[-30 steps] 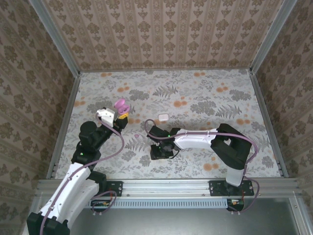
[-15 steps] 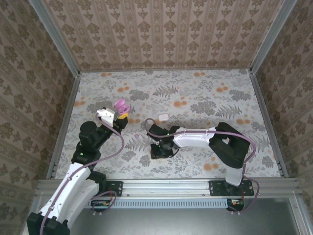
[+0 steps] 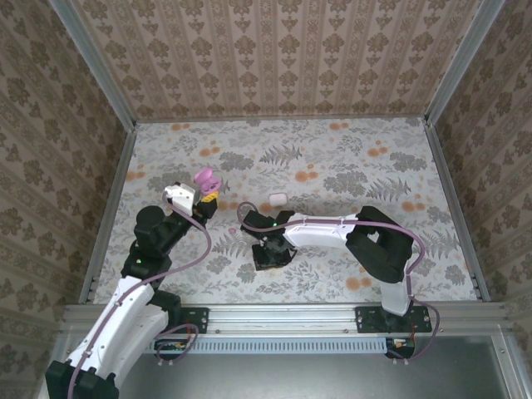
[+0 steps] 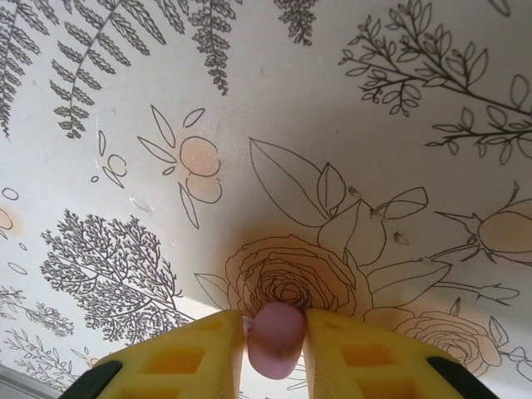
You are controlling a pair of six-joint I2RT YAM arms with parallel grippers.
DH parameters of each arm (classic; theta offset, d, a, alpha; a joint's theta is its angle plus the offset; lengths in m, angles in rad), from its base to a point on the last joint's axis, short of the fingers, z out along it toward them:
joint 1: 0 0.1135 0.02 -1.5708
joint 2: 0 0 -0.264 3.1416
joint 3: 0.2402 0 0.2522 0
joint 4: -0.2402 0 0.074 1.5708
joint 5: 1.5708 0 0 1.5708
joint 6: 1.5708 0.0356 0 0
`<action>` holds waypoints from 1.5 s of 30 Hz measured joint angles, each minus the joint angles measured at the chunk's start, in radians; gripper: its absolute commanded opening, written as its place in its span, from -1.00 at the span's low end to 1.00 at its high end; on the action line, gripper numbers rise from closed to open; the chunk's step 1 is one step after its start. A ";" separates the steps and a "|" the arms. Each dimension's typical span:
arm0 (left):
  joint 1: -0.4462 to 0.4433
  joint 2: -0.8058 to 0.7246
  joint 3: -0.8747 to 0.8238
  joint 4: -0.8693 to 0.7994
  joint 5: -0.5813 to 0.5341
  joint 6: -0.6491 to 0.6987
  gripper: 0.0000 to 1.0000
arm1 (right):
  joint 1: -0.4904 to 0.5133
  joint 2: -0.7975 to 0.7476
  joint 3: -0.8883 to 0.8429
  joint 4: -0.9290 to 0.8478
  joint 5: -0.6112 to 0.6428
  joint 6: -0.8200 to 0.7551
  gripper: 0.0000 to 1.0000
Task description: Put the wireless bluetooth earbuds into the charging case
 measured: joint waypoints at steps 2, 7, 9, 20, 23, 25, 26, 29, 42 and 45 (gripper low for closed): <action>0.000 0.000 0.000 0.000 0.000 0.000 -0.25 | 0.000 0.000 0.000 0.000 0.001 0.000 -0.49; 0.000 0.000 0.000 0.000 0.000 0.000 -0.25 | 0.003 -0.001 -0.002 0.019 0.004 0.000 -0.45; 0.000 0.000 0.000 0.000 0.000 0.000 -0.25 | 0.004 -0.001 -0.003 0.023 0.003 0.001 -0.41; 0.000 0.000 0.000 0.000 0.000 0.000 -0.25 | 0.010 -0.008 -0.015 0.121 -0.005 0.004 -0.39; 0.000 0.000 0.000 0.000 0.000 0.000 -0.25 | 0.010 -0.008 -0.020 0.144 -0.005 0.004 -0.41; 0.000 0.000 0.000 0.000 0.000 0.000 -0.25 | 0.010 -0.008 -0.020 0.145 -0.005 0.004 -0.41; 0.000 0.000 0.000 0.000 0.000 0.000 -0.25 | 0.010 -0.008 -0.020 0.147 -0.005 0.004 -0.40; 0.000 0.000 0.000 0.000 0.000 0.000 -0.25 | 0.010 -0.007 -0.017 0.144 -0.005 0.000 -0.36; 0.000 -0.021 -0.003 -0.020 -0.021 0.000 -0.25 | 0.068 -0.039 0.038 0.033 0.066 -0.072 -0.36; 0.000 -0.021 -0.003 -0.025 -0.027 0.000 -0.25 | 0.085 -0.056 0.038 0.034 0.063 -0.071 -0.35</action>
